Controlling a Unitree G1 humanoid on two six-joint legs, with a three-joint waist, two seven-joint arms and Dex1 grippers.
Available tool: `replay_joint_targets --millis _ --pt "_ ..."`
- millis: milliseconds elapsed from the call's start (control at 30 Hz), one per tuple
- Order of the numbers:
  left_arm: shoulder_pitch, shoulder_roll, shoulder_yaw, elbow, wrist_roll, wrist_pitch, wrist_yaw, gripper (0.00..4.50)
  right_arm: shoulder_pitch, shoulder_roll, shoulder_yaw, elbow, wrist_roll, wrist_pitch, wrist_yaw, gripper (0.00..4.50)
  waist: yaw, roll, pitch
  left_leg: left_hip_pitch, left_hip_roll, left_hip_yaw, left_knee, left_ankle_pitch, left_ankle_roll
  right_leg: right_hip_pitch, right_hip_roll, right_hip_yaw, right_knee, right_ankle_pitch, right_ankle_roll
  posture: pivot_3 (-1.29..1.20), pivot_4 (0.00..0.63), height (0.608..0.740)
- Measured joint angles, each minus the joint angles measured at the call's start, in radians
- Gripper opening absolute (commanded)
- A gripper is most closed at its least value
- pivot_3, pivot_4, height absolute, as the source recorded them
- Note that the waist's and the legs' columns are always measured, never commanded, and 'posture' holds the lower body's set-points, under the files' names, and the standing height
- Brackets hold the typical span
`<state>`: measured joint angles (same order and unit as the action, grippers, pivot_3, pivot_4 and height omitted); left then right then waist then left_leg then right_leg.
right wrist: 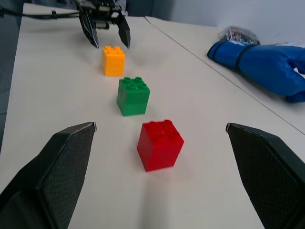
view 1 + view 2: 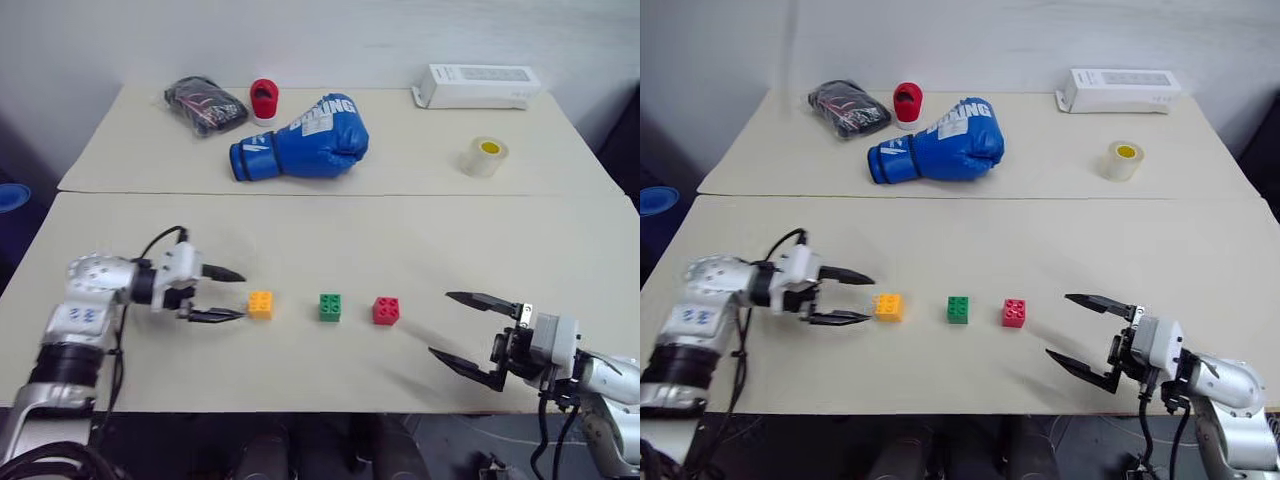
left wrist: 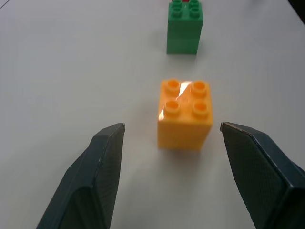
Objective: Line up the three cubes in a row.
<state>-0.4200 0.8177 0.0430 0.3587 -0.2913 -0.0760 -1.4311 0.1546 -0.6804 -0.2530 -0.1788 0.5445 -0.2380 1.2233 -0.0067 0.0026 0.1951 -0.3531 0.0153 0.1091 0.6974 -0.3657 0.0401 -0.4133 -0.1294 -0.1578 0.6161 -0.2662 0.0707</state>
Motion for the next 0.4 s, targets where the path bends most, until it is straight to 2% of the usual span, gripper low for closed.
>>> replay_joint_targets --millis 233,400 --pt "0.22 0.094 0.227 -0.002 -0.033 -0.023 0.097 3.38 -0.142 -0.1 -0.071 0.114 0.027 0.0 0.068 4.5 0.009 0.001 0.001 0.0 0.0 -0.002 0.0 0.0 0.0 0.0 -0.002 0.0 -0.005 0.0 0.0 0.0 0.15 0.74" --pt "0.355 0.1 0.299 -0.035 -0.054 0.002 0.131 3.38 -0.199 -0.139 -0.069 0.23 0.022 -0.017 0.164 4.5 0.013 0.001 0.001 0.0 0.0 -0.003 0.0 -0.001 0.0 0.001 -0.002 -0.001 -0.006 0.0 0.0 0.0 0.15 0.74"
